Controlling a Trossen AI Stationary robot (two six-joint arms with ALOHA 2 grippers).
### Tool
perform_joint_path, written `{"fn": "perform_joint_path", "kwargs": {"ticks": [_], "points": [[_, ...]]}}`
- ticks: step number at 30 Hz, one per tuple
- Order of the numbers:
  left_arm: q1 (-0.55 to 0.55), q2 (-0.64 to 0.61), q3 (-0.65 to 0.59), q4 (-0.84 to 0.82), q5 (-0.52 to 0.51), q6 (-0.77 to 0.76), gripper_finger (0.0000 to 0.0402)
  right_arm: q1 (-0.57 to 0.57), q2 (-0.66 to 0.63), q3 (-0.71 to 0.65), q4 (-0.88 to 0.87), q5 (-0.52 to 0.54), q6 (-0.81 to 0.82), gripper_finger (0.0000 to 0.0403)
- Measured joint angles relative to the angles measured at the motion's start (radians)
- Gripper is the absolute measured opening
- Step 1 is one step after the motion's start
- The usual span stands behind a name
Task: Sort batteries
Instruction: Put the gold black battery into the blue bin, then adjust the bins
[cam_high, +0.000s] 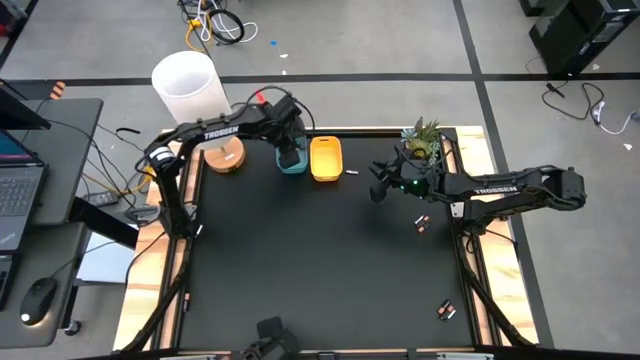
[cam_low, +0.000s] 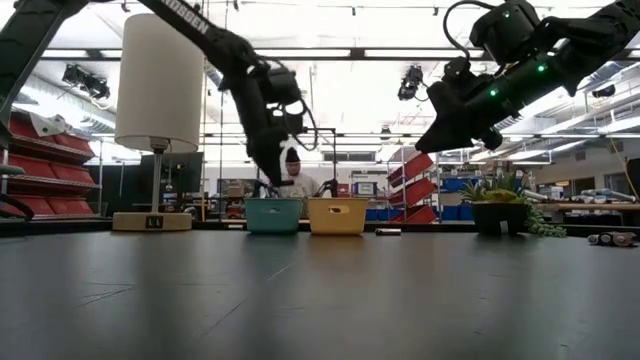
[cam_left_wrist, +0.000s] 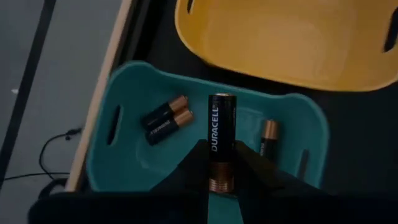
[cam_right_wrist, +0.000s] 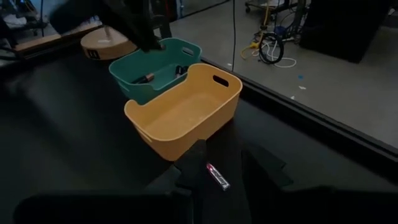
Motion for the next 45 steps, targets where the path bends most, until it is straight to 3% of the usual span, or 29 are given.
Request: {"fn": "perform_joint_path", "kwargs": {"ticks": [4,10,18,28,37,45], "points": [[0.007,0.006,-0.054,0.106,-0.009,0.02,0.0075,0.0,0.0,0.0,0.001,0.0,0.036,0.0087],[0.007,0.006,-0.077,0.237,-0.11,0.008,0.0108,-0.004,0.001,0.0,0.012,0.026,0.043,0.0087],[0.005,0.006,-0.077,0.126,-0.155,-0.009,0.0113,-0.033,0.11,0.0,0.17,0.04,0.071,0.0087],[0.005,-0.002,-0.077,-0.084,-0.154,-0.037,0.0114,0.007,0.263,0.0,0.21,0.0,0.125,0.0087],[0.005,-0.09,-0.053,-0.074,-0.154,-0.054,0.0115,0.047,0.269,0.0,0.271,-0.03,0.125,0.0087],[0.025,-0.159,-0.055,-0.048,-0.148,-0.079,0.0115,0.064,0.343,0.0,0.377,-0.146,0.131,0.0087]]}}
